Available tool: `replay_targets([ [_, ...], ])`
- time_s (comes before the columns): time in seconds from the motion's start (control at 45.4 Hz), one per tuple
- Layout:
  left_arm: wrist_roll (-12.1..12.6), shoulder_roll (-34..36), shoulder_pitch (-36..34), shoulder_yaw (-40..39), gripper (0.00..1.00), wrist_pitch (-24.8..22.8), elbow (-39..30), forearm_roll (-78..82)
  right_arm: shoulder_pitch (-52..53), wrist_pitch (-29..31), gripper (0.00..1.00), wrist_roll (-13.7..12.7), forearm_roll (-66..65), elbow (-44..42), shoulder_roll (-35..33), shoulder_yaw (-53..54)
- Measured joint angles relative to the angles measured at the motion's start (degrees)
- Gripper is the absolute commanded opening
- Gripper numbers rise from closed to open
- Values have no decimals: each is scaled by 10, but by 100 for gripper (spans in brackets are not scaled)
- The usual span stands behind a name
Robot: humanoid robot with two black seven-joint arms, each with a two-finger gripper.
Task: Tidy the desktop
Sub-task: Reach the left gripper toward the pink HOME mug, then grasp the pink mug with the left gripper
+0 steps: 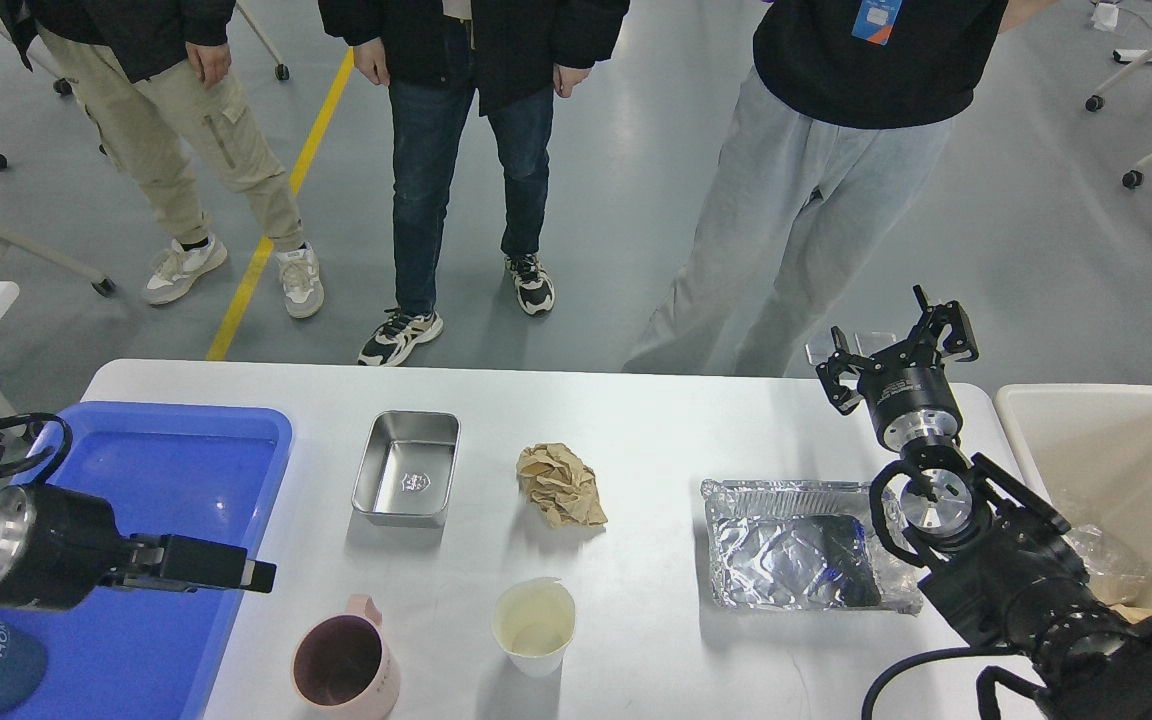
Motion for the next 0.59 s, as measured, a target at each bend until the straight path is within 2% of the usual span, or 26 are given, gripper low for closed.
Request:
replay_targets([
  [0.331,0,-76,89,-18,92,39,19,120,-2,-1,100,0,0,4,-2,0],
  [0.595,-1,-166,184,-84,90,83,37,227,-3,-1,100,0,0,4,-5,0],
])
